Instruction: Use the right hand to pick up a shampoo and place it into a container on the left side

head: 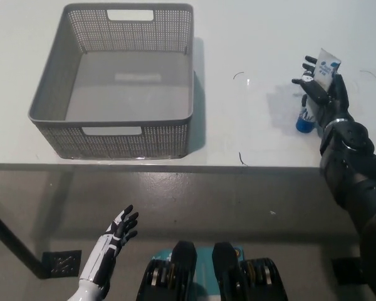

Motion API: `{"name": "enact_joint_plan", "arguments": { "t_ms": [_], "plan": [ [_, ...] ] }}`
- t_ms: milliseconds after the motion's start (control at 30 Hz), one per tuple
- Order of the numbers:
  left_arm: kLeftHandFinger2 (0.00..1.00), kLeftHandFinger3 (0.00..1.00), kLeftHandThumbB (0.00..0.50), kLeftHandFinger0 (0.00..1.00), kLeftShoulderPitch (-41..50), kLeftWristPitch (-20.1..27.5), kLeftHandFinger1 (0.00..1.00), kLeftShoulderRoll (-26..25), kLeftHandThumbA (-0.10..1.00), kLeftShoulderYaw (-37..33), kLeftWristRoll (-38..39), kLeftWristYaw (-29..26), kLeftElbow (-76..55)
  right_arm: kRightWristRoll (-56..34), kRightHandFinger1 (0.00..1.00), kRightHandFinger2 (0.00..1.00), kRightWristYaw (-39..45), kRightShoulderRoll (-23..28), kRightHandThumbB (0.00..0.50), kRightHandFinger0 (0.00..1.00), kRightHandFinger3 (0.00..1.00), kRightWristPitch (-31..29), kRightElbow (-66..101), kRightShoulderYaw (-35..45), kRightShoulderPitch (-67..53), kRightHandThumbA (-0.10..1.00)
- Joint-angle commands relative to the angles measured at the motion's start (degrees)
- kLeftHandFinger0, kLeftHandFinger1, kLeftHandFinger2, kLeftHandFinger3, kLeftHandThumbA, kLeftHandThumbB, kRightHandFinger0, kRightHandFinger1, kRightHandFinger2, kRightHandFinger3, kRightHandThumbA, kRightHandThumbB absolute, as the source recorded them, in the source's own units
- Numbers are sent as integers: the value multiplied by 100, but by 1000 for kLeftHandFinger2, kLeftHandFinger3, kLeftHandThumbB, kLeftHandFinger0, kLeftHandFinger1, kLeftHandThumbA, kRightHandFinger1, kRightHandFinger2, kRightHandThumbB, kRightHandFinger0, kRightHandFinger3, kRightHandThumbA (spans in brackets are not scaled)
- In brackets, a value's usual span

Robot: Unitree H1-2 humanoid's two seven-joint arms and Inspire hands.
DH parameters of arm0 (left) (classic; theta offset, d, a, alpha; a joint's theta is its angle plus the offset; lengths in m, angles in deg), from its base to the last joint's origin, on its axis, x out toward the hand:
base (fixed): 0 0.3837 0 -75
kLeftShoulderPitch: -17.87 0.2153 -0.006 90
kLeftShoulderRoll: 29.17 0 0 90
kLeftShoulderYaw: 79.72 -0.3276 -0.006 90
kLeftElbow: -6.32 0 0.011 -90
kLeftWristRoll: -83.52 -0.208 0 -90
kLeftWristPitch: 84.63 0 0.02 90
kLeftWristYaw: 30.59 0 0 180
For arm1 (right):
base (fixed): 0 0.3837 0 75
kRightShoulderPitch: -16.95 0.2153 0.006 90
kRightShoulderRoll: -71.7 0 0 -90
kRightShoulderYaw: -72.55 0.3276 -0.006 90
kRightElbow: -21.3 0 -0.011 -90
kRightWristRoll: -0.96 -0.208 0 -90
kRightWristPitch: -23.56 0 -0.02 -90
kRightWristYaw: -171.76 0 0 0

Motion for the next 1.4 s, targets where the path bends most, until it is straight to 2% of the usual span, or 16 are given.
{"name": "enact_joint_plan", "arguments": {
  "t_ms": [0, 133, 367, 467, 500, 567, 633, 667, 767, 800, 900, 933, 1100, 1167, 1300, 1367],
  "plan": [
    [1000, 1000, 96, 1000, -158, 145, 1000, -39, 983, -5, -32, 41, -76, -285, 570, 838, -159, -6, 129, 90, 776, -49, 190, 161, 511, -100],
    [1000, 1000, 92, 1000, -196, 108, 1000, -46, 993, -1, -23, 49, -93, -379, 504, 843, -64, -71, 128, 18, 774, -88, 415, 235, 639, -100],
    [1000, 1000, 79, 1000, -246, 150, 1000, -37, 992, 1, -2, 54, -39, -397, 537, 828, 45, -334, 141, 76, 786, 102, 1422, 145, 717, -100],
    [1000, 1000, 79, 1000, -278, 213, 1000, -42, 984, -8, -38, 42, 24, -284, 522, 826, 83, -500, 137, 76, 715, 91, 2082, -42, 656, -100],
    [1000, 1000, 90, 1000, -280, 228, 1000, -43, 982, -8, -32, 46, 48, -240, 470, 775, 93, -588, 144, 10, 701, 125, 2367, -125, 637, -100],
    [1000, 1000, 88, 1000, -288, 233, 1000, -51, 981, -12, -40, 49, 61, -165, 462, 790, 74, -637, 142, 2, 717, 172, 2645, -257, 591, -100],
    [1000, 1000, 74, 1000, -304, 299, 1000, -63, 974, -19, -8, 90, 112, -35, 334, 654, 140, -797, 144, 0, 571, 115, 3028, -512, 602, -100],
    [1000, 1000, 73, 1000, -309, 306, 1000, -67, 972, -19, 0, 98, 119, -25, 318, 652, 155, -809, 141, 0, 563, 80, 3071, -567, 596, -100],
    [1000, 1000, 82, 1000, -313, 288, 1000, -82, 974, -34, -49, 84, 88, -84, 338, 697, 103, -1009, 174, 0, 593, 397, 3392, -721, 643, -100],
    [1000, 1000, 83, 1000, -313, 273, 1000, -83, 976, -34, -33, 95, 85, -76, 369, 750, 129, -1112, 186, 0, 653, 452, 3508, -807, 660, -100],
    [1000, 1000, 81, 1000, -313, 278, 1000, -72, 975, -21, 1, 98, 98, 15, 387, 774, 141, -1245, 165, 0, 681, 546, 3613, -1006, 698, -100],
    [1000, 1000, 88, 1000, -311, 271, 1000, -69, 972, -19, -1, 96, 94, 27, 341, 685, 146, -1277, 176, 9, 601, 517, 3603, -1054, 712, -100],
    [1000, 1000, 78, 1000, -326, 266, 1000, -56, 941, -37, 14, 122, 95, 394, 318, 692, -160, -1628, 151, 0, 646, 533, 3350, -1418, 954, -100],
    [1000, 1000, 62, 1000, -358, 282, 1000, -48, 941, -43, -11, 106, 114, 433, 268, 600, -237, -1757, 142, 0, 591, 431, 3136, -1476, 1078, -100],
    [1000, 1000, 110, 1000, -402, 207, 1000, -44, 944, -73, -39, 112, 115, 368, 320, 680, -238, -2061, 128, 0, 641, 316, 2534, -1471, 1315, -100],
    [1000, 1000, 109, 1000, -430, 247, 1000, -71, 944, -89, -23, 153, 156, 388, 350, 724, -233, -2142, 152, 0, 670, 180, 2235, -1471, 1394, -100]
  ]
}}
